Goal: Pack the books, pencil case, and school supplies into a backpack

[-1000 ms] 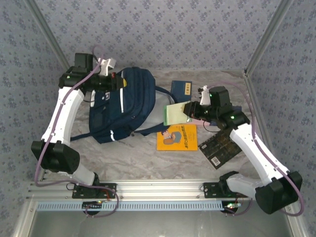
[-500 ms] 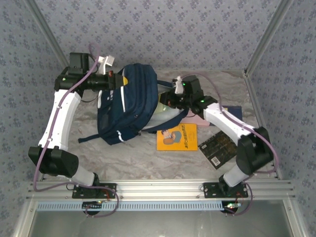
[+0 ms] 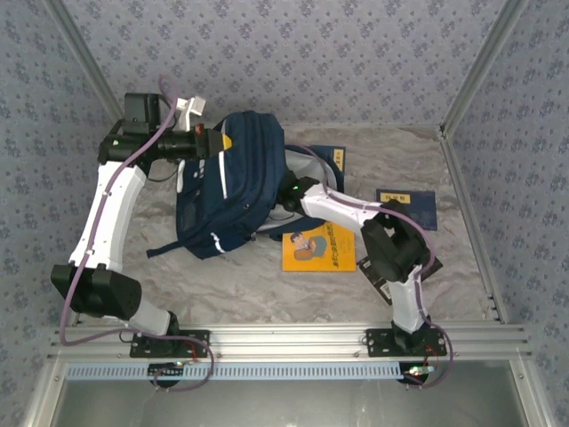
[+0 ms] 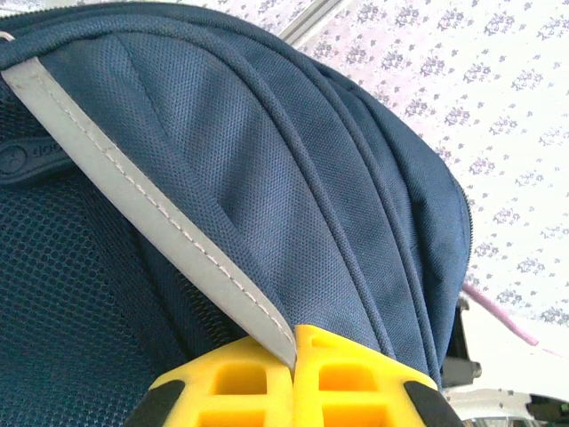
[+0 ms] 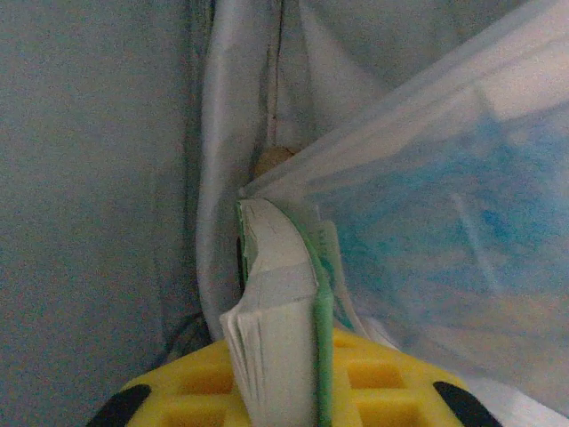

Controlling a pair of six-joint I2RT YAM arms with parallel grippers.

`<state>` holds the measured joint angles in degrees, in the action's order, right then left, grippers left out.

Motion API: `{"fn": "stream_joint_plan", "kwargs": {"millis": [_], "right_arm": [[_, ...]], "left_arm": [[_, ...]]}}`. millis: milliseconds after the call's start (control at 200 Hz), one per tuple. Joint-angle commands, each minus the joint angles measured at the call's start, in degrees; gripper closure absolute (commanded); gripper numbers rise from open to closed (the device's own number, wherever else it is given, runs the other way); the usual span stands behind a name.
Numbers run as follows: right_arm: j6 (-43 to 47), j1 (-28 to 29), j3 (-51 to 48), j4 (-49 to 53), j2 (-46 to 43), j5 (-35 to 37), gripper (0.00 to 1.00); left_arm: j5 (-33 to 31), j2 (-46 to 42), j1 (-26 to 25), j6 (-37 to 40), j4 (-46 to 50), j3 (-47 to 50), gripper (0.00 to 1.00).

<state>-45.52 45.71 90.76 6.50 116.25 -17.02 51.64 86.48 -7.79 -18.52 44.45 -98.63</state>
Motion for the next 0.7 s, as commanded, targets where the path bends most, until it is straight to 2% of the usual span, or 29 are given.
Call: {"fn": "stream_joint_plan", "kwargs": {"millis": [0,110,175,220,325,405,515,695], "right_arm": [[-0.6,1.5,5.8,4.2,3.5,4.7,0.61],[1.6,1.7,8.3,6.8,3.8,3.7,0.42],[3.4,1.3,7.5,7.6,1.9,4.4,0.26],[5.2,0.9,6.8,8.4,0.2,5.0,0.18],[9.0,-0.4,5.1,11.5,-4.5,6.6,0.04],[11.7,-1.8,3.4,13.8,-8.3,8.3,0.00],[14.3,-3.3,1.3,18.0,-13.1,10.9,0.00],[15.2,-6.1,-5.1,22.7,-22.3,19.7,0.00]], "left_arm": [[4.8,-0.8,0.7,0.2,-7.2,-6.2,1.00],[3.4,-0.7,1.5,0.1,-6.9,-5.9,1.00],[2.4,-0.8,2.1,0.0,-6.7,-5.4,1.00],[1.9,-1.0,2.5,0.1,-6.7,-5.1,1.00],[-0.4,-1.3,3.3,0.7,-5.9,-4.4,1.00],[-3.3,-1.5,4.1,0.6,-5.9,-3.5,1.00],[-6.2,-1.7,5.1,1.3,-3.7,-2.0,1.00],[-12.4,-1.8,5.0,3.6,-1.2,0.7,1.00]]}}
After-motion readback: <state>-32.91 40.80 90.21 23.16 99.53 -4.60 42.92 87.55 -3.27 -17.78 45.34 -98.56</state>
